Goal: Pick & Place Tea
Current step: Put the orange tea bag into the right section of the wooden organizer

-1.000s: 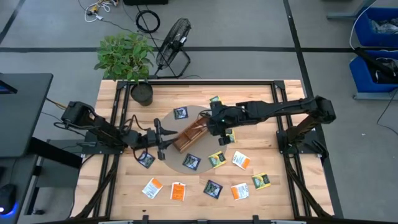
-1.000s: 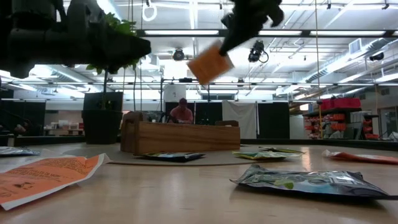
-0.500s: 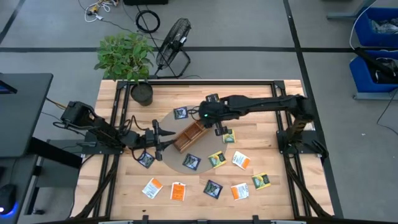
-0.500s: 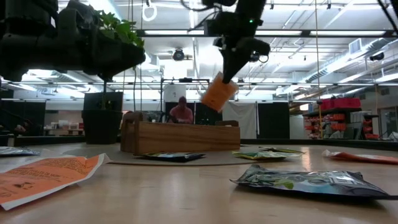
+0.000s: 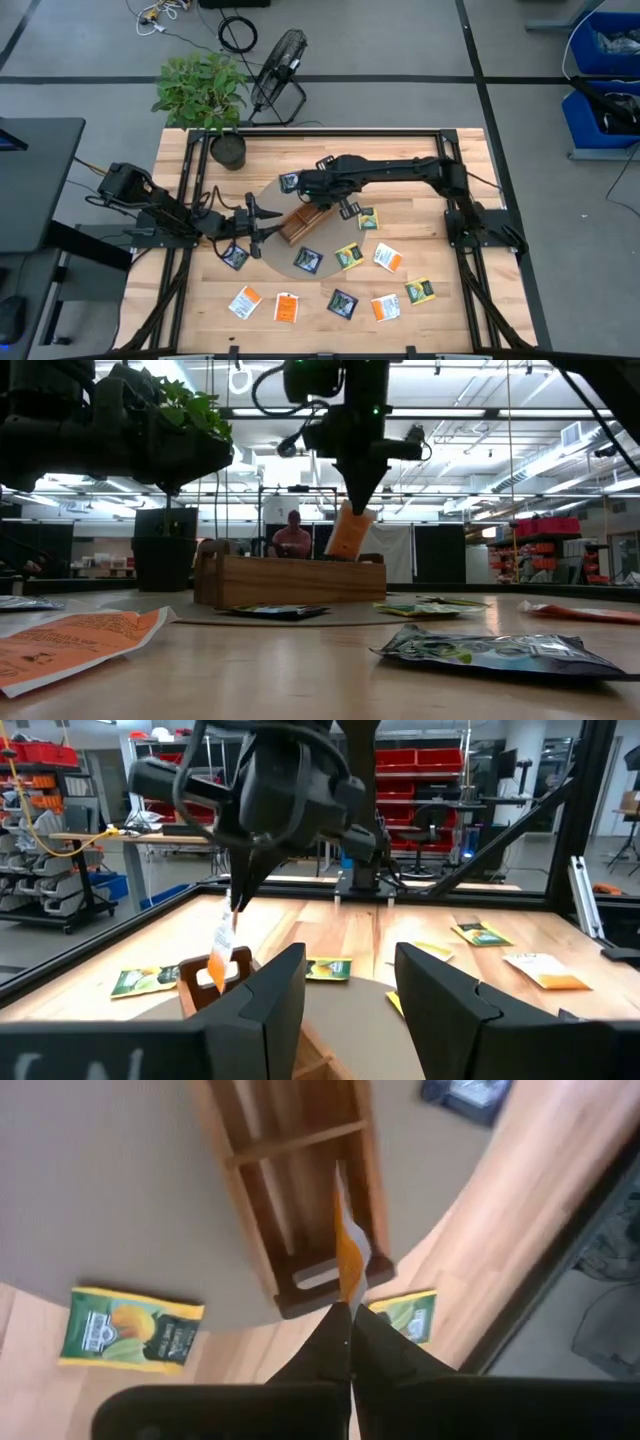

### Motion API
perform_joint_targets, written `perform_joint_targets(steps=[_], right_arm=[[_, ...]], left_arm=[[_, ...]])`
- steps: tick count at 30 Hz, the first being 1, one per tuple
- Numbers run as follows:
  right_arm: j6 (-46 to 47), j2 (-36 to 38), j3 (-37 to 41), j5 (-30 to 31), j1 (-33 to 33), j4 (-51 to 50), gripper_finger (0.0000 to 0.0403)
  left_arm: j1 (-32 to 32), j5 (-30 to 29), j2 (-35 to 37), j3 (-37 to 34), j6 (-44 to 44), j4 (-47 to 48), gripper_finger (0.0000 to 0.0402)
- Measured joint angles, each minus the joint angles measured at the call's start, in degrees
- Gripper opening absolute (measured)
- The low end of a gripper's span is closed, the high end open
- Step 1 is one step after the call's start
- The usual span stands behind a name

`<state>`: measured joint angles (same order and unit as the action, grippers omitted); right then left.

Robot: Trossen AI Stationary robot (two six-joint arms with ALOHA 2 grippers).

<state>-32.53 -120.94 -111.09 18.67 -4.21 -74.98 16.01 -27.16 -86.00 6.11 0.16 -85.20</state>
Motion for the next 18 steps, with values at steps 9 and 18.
perform_joint_targets(steps=[9,18], right_arm=[[-3.98,-2.09,-0.64,3.41,-0.34,-0.67,0.0000],[-6.01,-2.19,-0.64,5.08,0.04,-2.23,0.0000]], left_arm=[[0.00,0.00,-0.02,0.00,0.00,0.15,0.0163],[-0.02,0.00,-0.02,0.00,-0.01,0.26,0.0163]])
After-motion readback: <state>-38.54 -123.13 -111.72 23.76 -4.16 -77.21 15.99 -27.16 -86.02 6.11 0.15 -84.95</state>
